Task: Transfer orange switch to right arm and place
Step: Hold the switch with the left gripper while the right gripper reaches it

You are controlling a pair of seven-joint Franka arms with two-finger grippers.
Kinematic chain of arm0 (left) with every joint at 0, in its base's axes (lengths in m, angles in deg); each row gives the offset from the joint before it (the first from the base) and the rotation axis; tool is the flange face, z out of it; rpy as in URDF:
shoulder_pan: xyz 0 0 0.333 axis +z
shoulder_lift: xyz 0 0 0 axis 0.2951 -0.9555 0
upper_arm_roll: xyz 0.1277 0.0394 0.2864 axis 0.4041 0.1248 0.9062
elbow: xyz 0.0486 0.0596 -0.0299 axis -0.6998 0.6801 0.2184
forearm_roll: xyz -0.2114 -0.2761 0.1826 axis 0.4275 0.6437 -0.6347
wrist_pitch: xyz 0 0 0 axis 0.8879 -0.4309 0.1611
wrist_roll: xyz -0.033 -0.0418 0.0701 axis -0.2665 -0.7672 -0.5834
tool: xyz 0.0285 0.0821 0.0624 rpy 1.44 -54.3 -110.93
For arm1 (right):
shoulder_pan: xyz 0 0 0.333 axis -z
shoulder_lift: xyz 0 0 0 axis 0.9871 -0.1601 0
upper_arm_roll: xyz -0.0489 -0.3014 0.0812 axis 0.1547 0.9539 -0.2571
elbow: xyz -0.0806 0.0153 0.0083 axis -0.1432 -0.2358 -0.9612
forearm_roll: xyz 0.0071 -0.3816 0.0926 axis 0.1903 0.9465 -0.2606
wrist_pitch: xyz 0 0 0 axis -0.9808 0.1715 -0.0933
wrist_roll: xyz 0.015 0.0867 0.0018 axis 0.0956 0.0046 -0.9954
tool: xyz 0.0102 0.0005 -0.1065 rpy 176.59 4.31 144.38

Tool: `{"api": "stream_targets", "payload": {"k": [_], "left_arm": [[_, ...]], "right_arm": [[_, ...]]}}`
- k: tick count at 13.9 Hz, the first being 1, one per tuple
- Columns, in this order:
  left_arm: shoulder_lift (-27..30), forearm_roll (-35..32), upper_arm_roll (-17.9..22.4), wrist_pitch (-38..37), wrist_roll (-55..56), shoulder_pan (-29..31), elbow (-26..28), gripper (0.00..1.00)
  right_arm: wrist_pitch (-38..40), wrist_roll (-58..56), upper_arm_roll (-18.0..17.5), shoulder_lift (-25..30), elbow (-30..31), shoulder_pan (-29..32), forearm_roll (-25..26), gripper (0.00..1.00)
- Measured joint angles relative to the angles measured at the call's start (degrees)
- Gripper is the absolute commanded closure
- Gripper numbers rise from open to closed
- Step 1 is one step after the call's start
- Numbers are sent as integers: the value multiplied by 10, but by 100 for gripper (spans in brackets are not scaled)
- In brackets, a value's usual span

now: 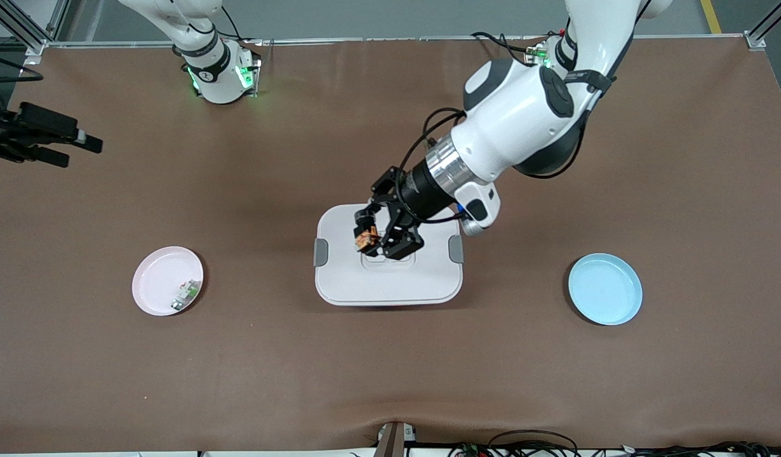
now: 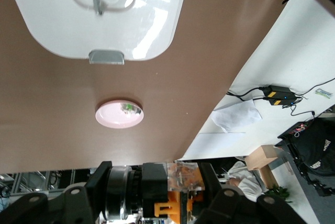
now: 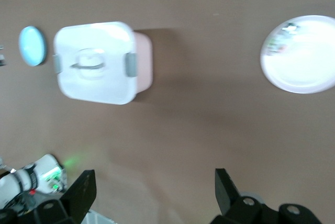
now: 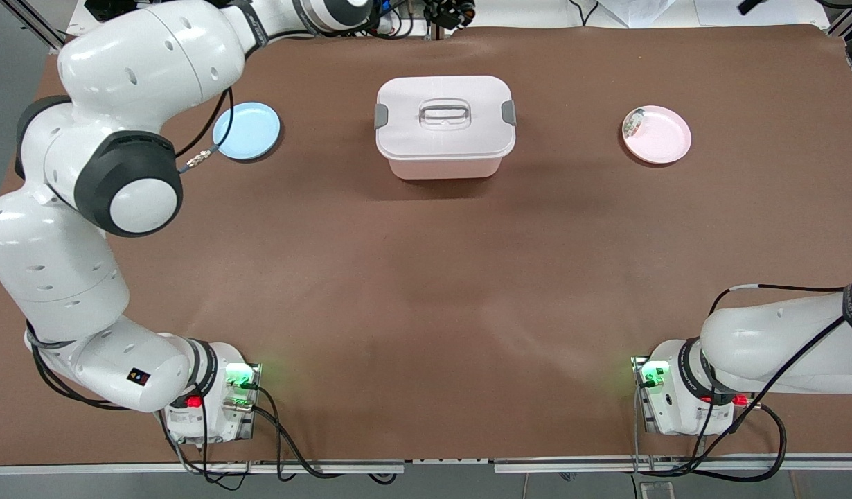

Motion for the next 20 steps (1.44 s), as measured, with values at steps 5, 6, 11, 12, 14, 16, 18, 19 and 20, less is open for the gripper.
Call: {"api": "stream_targets", "payload": {"k": [5, 6, 11, 12, 14, 16, 18, 19, 20], "left_arm": [[-12, -10, 4, 64, 33, -54, 3, 61], [-16, -15, 5, 65, 34, -60, 3, 61], [-39, -29, 22, 87, 34, -98, 4, 61], [-42, -29, 37, 91, 34, -114, 4, 61], [-47, -29, 63, 95, 34, -143, 4, 61], [-49, -29, 72, 97, 34, -153, 4, 61], [-49, -29, 74, 97, 34, -153, 4, 61], [-49, -29, 75, 97, 34, -153, 4, 61], [-49, -29, 75, 97, 34, -153, 4, 61]], "right_arm": [[-55, 1, -3, -3, 39, -79, -42, 0], [-68, 1, -3, -4, 43, -88, -51, 0], [-111, 2, -3, -18, 49, -107, -90, 0], [-127, 2, -3, -26, 50, -114, -92, 0], [-163, 2, -3, -44, 50, -135, -93, 0], [-193, 2, -3, -63, 50, -153, -93, 0], [-215, 2, -3, -78, 49, -163, -94, 0], [-224, 2, -3, -85, 49, -167, -94, 0], [-234, 2, -3, -91, 49, -171, -94, 0]]}}
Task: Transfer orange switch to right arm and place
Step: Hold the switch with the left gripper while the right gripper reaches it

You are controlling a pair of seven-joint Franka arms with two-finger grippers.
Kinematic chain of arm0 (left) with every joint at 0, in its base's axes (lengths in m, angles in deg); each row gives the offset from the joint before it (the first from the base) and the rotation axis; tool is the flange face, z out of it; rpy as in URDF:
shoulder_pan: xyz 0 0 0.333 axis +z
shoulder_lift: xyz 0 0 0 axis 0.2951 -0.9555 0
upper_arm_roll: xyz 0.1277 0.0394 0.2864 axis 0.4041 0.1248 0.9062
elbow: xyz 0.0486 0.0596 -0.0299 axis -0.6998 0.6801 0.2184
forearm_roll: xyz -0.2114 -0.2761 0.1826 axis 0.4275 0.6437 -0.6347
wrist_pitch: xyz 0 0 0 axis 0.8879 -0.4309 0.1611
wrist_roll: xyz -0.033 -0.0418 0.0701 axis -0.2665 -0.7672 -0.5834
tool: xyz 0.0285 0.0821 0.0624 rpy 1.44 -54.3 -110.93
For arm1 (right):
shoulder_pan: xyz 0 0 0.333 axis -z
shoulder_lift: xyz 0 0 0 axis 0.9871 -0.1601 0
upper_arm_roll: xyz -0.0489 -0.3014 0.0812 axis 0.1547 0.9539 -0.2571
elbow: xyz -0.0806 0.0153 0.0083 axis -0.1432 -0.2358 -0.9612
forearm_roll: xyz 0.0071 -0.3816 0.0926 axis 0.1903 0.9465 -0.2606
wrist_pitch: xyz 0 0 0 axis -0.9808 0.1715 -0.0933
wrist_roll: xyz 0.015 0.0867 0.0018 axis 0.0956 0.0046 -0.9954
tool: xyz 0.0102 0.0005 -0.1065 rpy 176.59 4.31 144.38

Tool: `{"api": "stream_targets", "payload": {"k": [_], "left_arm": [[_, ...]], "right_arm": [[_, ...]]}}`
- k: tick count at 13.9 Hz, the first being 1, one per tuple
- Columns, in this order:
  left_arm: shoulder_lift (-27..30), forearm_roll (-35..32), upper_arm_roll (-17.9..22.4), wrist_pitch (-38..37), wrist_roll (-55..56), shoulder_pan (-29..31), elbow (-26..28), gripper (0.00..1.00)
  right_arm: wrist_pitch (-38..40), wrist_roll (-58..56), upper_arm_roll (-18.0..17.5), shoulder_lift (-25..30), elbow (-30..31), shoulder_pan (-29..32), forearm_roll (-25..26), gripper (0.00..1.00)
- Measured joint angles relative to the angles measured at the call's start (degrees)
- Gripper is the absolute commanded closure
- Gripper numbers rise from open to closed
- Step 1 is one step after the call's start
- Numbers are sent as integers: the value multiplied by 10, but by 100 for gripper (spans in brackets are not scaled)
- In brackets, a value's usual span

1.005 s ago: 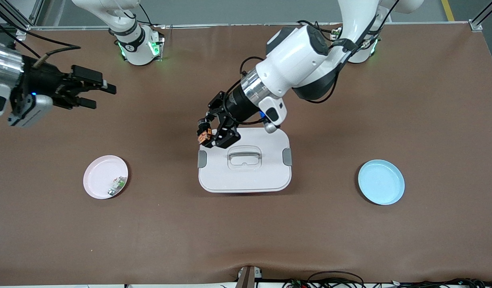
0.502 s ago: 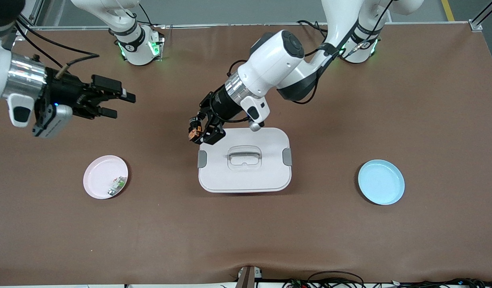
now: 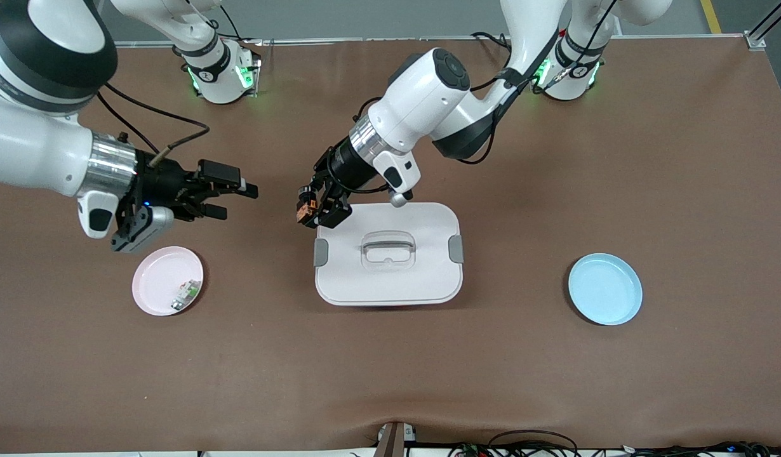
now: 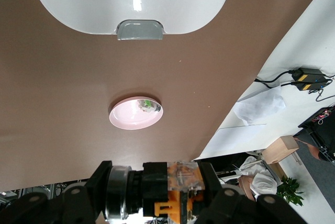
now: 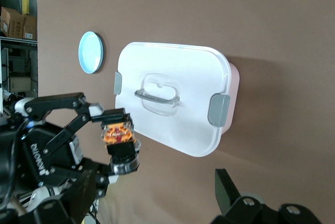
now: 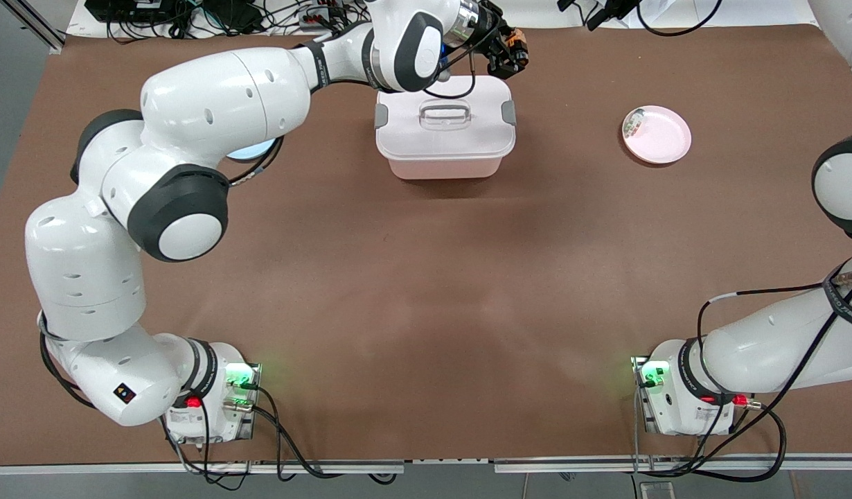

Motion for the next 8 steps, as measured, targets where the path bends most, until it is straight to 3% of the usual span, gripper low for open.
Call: {"api": "stream_targets", "payload": {"k": [8], "left_arm": [[0, 0, 1, 0, 0, 0, 0, 61]], "right_arm": [[-64, 26, 0, -27, 17, -55, -1, 0]]}}
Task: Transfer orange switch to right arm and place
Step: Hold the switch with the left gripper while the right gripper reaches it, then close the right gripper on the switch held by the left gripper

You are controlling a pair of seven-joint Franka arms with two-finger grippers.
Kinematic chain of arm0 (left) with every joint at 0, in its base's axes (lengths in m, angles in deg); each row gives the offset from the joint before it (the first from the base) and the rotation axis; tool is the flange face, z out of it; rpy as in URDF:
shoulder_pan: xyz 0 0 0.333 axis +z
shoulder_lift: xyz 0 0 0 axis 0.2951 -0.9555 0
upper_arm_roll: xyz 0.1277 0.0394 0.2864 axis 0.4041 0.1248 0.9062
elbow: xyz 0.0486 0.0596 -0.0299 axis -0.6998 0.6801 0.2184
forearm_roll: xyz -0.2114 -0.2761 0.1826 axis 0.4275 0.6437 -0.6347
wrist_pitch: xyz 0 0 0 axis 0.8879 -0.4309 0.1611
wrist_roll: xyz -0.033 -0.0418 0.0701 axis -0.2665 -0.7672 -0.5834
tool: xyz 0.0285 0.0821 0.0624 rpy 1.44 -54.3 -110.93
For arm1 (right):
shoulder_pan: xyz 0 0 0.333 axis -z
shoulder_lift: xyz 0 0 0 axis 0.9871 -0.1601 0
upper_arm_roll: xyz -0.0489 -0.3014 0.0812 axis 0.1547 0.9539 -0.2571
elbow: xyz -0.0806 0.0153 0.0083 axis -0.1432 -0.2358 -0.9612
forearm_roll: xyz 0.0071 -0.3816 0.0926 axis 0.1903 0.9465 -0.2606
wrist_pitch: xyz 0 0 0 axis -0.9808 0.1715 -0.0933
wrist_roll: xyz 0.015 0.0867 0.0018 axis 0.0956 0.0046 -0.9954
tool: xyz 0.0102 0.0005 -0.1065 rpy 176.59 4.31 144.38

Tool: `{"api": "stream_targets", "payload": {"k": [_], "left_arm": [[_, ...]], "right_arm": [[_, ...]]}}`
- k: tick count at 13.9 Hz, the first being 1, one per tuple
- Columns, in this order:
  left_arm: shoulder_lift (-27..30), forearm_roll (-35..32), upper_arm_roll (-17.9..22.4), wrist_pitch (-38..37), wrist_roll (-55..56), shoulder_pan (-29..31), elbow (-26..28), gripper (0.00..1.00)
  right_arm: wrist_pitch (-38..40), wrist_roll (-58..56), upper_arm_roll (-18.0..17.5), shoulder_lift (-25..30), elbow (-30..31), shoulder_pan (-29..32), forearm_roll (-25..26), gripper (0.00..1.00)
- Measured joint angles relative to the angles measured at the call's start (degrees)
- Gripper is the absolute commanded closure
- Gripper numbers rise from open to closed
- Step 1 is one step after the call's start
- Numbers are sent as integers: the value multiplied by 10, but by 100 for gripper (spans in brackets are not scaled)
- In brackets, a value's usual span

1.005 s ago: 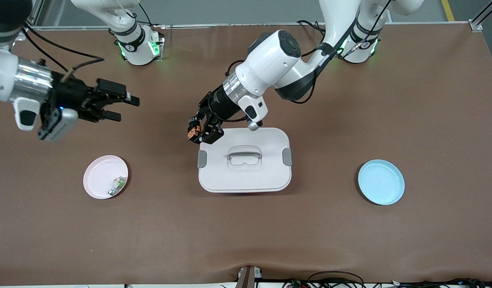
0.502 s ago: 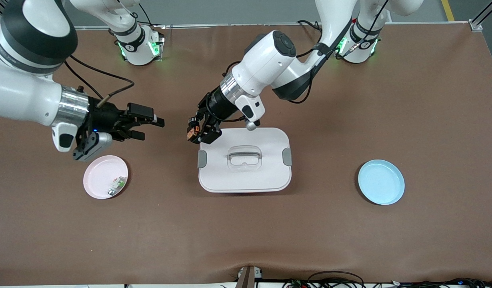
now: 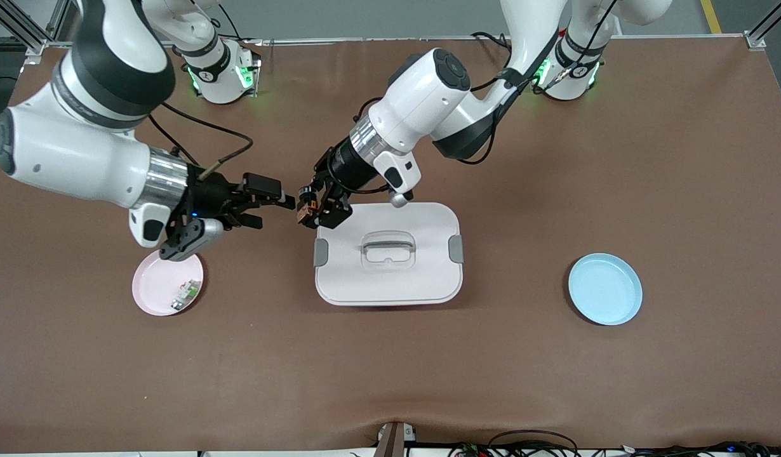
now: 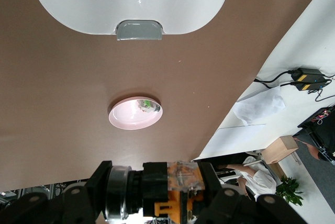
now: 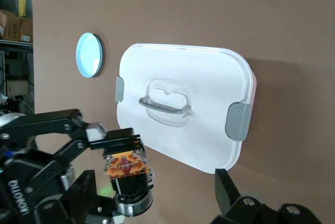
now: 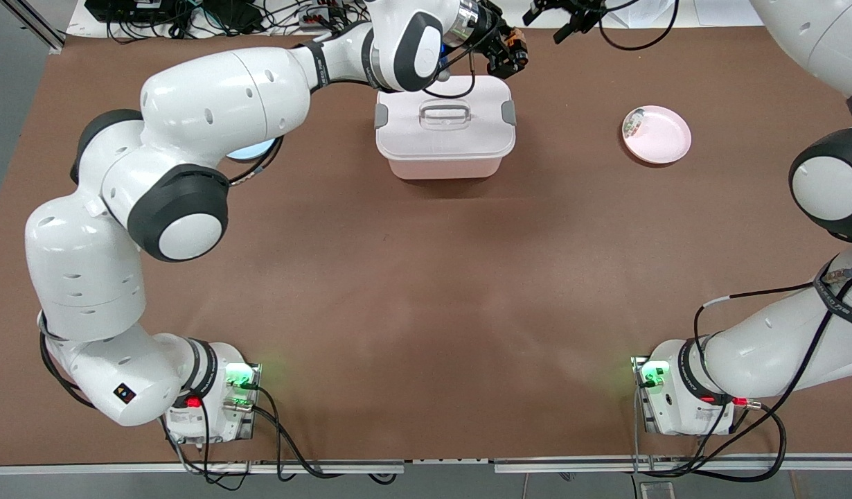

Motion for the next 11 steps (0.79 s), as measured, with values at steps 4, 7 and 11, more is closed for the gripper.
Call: {"api": "stream_targets", "payload": {"k": [4, 7, 11], "left_arm": [[0, 0, 1, 0, 0, 0, 2, 61], [0, 0, 1, 0, 0, 0, 2, 61], [0, 0, 1, 1, 0, -1, 2, 61]], "right_arm": [[-11, 0, 0, -4, 9, -12, 0, 0], [-11, 9, 1, -4, 9, -12, 0, 0], [-10, 26, 0, -3, 9, -15, -20, 0]]}}
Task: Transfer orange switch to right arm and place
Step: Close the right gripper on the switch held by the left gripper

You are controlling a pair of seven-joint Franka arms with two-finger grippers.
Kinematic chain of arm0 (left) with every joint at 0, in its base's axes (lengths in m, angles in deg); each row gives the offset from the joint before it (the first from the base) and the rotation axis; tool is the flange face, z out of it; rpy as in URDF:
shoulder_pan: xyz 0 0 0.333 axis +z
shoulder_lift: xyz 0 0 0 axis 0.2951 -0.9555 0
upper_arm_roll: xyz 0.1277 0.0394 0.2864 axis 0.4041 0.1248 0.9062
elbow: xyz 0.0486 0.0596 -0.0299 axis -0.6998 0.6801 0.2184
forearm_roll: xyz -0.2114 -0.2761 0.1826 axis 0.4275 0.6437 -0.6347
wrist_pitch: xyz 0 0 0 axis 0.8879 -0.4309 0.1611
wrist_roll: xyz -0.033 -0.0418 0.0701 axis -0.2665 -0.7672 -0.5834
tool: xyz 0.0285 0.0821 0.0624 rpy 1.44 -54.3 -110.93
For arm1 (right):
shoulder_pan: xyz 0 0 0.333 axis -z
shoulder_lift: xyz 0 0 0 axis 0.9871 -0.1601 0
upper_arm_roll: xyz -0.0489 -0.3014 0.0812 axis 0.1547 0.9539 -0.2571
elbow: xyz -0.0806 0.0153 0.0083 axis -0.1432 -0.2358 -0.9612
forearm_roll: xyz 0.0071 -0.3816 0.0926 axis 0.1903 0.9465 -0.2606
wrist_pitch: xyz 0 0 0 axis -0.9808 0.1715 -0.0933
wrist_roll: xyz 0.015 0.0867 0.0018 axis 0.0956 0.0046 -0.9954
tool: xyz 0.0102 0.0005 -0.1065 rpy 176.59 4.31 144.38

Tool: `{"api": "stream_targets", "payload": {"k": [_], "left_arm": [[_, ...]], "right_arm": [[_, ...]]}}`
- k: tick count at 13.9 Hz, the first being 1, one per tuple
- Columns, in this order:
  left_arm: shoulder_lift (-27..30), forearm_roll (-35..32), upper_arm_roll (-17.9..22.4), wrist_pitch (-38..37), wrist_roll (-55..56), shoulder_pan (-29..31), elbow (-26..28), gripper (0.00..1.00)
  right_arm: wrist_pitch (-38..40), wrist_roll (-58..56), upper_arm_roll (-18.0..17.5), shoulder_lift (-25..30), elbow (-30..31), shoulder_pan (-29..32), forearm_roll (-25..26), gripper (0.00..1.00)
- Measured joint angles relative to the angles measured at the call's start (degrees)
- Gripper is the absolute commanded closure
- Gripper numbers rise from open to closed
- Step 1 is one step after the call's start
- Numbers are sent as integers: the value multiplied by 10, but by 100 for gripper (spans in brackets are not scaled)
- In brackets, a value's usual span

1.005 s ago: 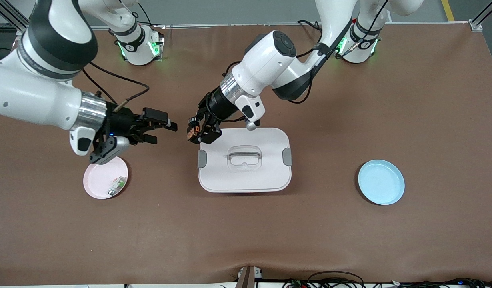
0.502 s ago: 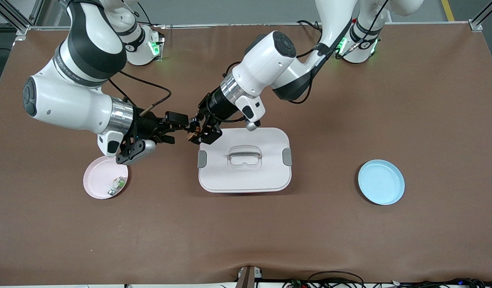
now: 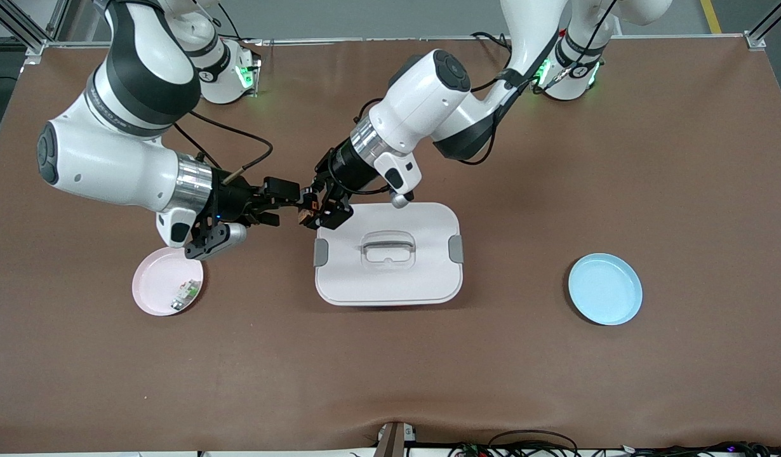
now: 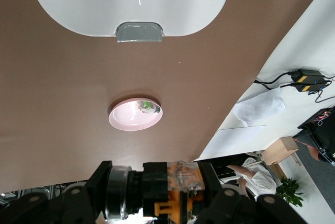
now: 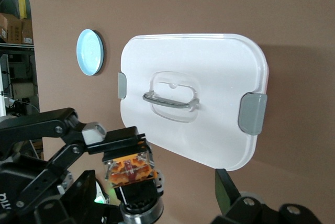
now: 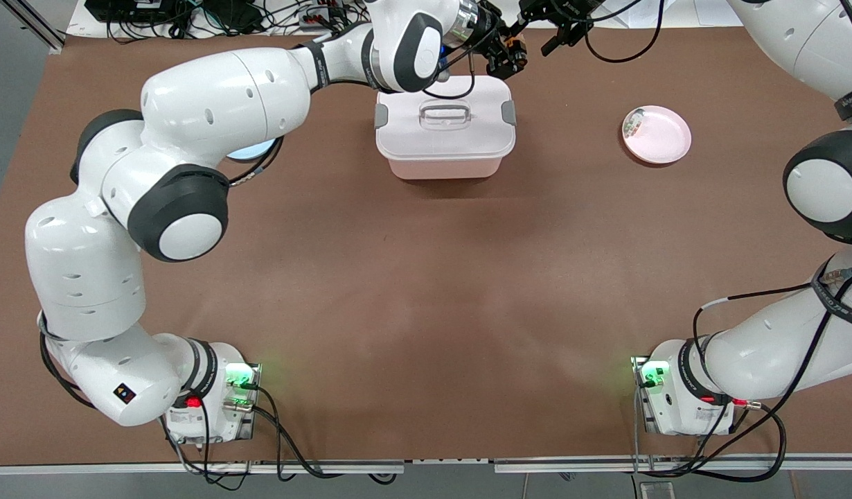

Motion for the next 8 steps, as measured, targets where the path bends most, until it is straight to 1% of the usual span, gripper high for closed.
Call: {"api": "stream_targets", "payload": {"k": [8], "left_arm": [[0, 0, 0, 0, 0, -1, 0, 61]], "right_arm": [[-4, 0, 0, 0, 0, -9, -3, 0]]}}
